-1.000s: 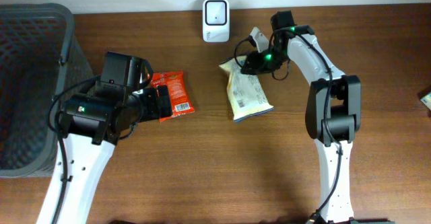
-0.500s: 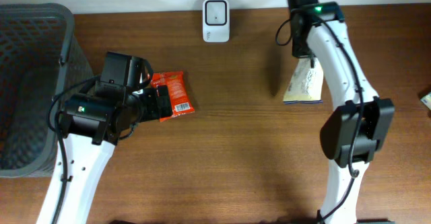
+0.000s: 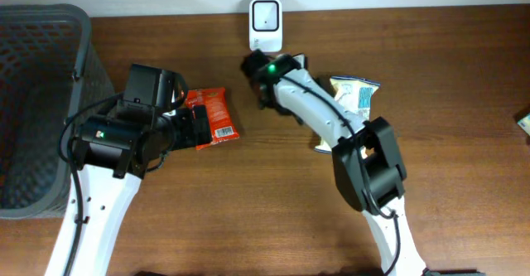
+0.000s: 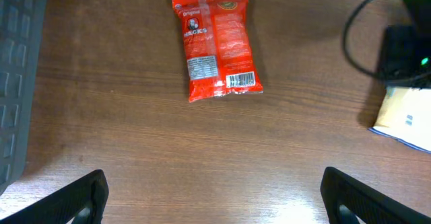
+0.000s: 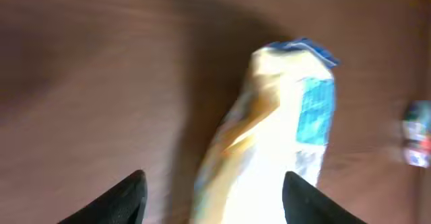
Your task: Scan the item barcode
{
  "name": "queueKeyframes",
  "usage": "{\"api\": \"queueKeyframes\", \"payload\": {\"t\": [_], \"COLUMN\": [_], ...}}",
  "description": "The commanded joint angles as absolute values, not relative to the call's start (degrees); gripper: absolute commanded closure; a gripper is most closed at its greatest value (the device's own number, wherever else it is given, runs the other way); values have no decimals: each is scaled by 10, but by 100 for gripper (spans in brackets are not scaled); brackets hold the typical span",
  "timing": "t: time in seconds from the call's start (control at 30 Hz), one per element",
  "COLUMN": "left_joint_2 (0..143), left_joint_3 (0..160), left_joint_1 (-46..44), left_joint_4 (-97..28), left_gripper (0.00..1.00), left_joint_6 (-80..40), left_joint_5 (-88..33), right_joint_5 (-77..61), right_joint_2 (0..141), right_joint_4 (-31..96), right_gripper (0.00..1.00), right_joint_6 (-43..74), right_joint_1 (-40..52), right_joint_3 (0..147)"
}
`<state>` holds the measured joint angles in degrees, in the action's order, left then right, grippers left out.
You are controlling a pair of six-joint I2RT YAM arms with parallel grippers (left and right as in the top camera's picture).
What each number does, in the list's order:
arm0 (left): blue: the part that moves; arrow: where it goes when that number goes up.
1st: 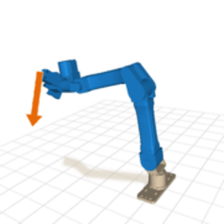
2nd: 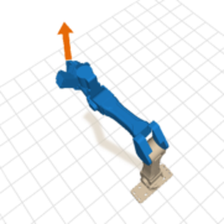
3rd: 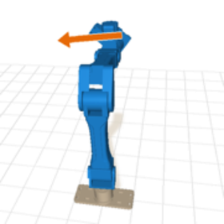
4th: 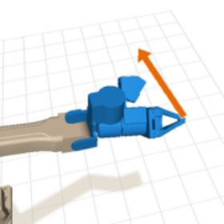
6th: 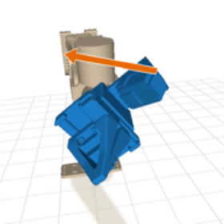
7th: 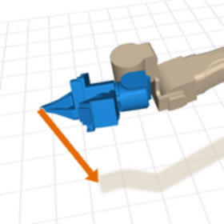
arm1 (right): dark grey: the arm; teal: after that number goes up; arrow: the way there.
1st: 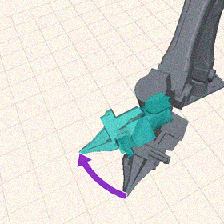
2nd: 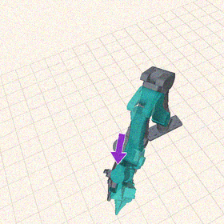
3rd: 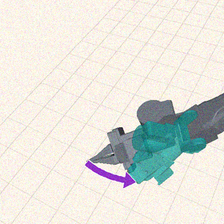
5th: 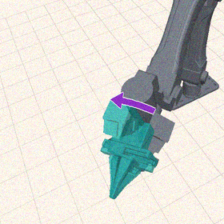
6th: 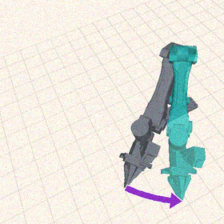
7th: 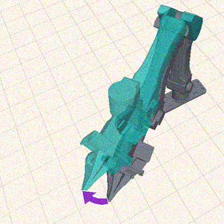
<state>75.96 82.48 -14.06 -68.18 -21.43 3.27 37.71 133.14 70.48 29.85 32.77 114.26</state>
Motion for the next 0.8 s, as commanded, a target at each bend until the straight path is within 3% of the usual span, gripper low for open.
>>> {"api": "queueKeyframes", "payload": {"t": [0.0, 0.07, 0.17, 0.37, 0.5, 0.57, 0.63, 0.77], "left_joint_2": [756, 756, 756, 756, 756, 756, 778, 863], "left_joint_3": [831, 831, 831, 831, 831, 831, 826, 826], "left_joint_1": [-139, -139, -139, -139, -139, -140, -159, -249], "left_joint_4": [-683, -683, -683, -652, -650, -621, -541, -481], "left_gripper": [1, 1, 1, 1, 1, 1, 1, 0], "left_joint_6": [-209, -209, -209, -214, -214, -218, -133, -95], "left_joint_5": [35, 35, 35, 17, 8, -36, -232, -255], "right_joint_5": [293, 239, 136, 85, 36, 13, 11, 11], "right_joint_2": [1327, 1325, 1324, 1324, 1325, 1325, 1325, 1325], "right_joint_4": [743, 787, 862, 909, 927, 943, 943, 943], "right_gripper": [19, 17, 1, 1, 2, 1, 1, 1], "right_joint_6": [289, 289, 230, 216, 216, 216, 216, 216], "right_joint_1": [309, 271, 163, -82, -193, -226, -253, -275], "right_joint_3": [1226, 1288, 1407, 1455, 1454, 1454, 1454, 1454]}}
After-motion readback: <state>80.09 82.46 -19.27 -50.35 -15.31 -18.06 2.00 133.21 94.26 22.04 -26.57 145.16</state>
